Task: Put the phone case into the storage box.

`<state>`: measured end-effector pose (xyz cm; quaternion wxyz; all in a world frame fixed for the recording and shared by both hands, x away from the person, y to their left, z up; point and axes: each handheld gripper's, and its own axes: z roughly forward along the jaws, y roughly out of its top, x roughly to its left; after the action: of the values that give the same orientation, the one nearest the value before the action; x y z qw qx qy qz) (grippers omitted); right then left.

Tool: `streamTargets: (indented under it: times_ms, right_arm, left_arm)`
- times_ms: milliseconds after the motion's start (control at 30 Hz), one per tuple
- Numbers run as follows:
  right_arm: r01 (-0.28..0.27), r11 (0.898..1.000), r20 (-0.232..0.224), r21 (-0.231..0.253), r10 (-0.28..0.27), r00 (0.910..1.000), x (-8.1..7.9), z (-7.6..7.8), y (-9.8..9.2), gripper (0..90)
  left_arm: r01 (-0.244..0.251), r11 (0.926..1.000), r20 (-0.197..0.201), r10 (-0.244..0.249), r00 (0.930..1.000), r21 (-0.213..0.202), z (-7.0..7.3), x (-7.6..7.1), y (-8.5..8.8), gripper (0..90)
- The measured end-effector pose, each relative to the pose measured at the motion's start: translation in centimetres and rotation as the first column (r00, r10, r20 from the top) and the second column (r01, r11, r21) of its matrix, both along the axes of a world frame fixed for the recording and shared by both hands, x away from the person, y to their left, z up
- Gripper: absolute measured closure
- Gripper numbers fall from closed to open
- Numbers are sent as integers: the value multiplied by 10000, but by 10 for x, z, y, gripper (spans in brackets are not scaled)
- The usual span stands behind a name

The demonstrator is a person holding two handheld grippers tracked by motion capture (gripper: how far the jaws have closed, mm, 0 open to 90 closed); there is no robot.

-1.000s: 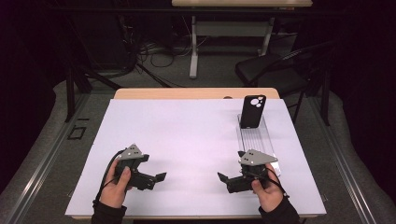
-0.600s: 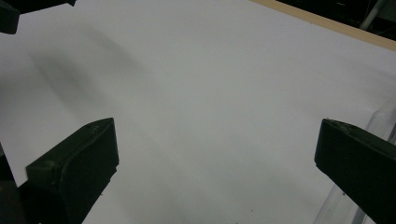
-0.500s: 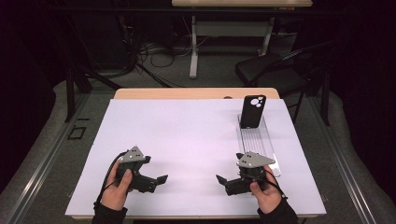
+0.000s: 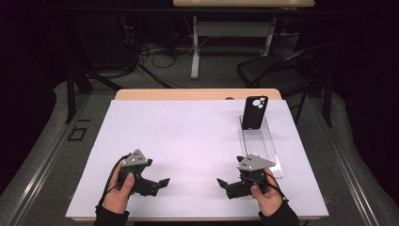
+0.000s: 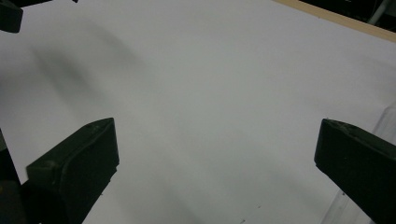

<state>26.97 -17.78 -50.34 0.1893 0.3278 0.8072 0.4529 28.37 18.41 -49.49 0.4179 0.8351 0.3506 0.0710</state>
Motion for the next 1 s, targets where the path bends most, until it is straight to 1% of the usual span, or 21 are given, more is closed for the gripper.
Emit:
streamTargets:
  times_ms: [400,467,733,1000]
  right_arm:
    - [25,10000,-90,20,-24,10000,-1,-4,-1,0]
    - [11,10000,-60,-2,-11,10000,-1,-4,-1,0]
    - [-56,10000,-54,-30,56,10000,-2,-6,0,0]
    - [-30,10000,-45,-16,30,10000,-2,-6,-1,1]
  left_arm:
    - [41,10000,16,-41,10000,12,-3,0,0,19]
    - [-19,10000,-34,19,10000,-34,-4,-1,-1,19]
    - [40,10000,-6,-40,10000,15,-4,-1,0,19]
    - [-91,9999,9,91,10000,-44,-4,0,2,19]
